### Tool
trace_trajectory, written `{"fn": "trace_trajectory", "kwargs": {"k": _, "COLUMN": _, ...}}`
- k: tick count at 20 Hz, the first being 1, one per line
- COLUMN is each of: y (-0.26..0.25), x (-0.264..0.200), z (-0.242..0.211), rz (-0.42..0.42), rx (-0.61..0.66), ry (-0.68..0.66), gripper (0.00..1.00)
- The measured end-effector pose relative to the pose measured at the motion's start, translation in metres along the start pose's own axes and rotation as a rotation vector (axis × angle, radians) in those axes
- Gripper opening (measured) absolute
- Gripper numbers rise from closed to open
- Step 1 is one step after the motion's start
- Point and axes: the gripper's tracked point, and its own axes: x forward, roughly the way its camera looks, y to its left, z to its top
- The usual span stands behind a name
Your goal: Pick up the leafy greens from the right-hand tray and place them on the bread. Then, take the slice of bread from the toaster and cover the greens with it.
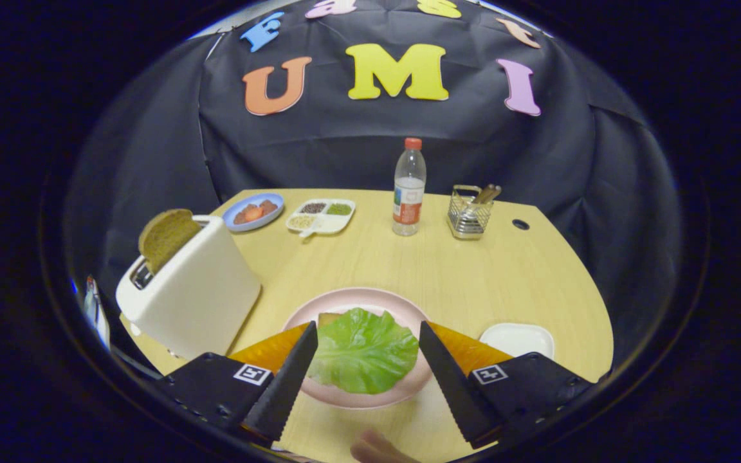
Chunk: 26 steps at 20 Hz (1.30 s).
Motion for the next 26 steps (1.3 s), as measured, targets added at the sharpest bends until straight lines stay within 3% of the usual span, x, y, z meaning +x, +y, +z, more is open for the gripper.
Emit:
{"fn": "trace_trajectory", "kwargs": {"k": 4, "y": 0.057, "x": -0.039, "z": 0.045, "rz": 0.066, "rx": -0.005, "ry": -0.073, "gripper": 0.96}}
{"fn": "trace_trajectory", "kwargs": {"k": 8, "y": 0.126, "x": -0.050, "z": 0.078, "rz": 0.124, "rx": -0.063, "ry": -0.111, "gripper": 0.96}}
{"fn": "trace_trajectory", "kwargs": {"k": 13, "y": 0.196, "x": -0.022, "z": 0.089, "rz": 0.167, "rx": -0.086, "ry": -0.055, "gripper": 0.96}}
{"fn": "trace_trajectory", "kwargs": {"k": 19, "y": 0.229, "x": 0.021, "z": 0.073, "rz": 0.170, "rx": 0.045, "ry": 0.124, "gripper": 0.96}}
{"fn": "trace_trajectory", "kwargs": {"k": 23, "y": 0.229, "x": 0.033, "z": 0.063, "rz": 0.096, "rx": 0.042, "ry": 0.216, "gripper": 0.80}}
{"fn": "trace_trajectory", "kwargs": {"k": 26, "y": 0.231, "x": 0.036, "z": 0.060, "rz": 0.061, "rx": 0.038, "ry": 0.242, "gripper": 0.56}}
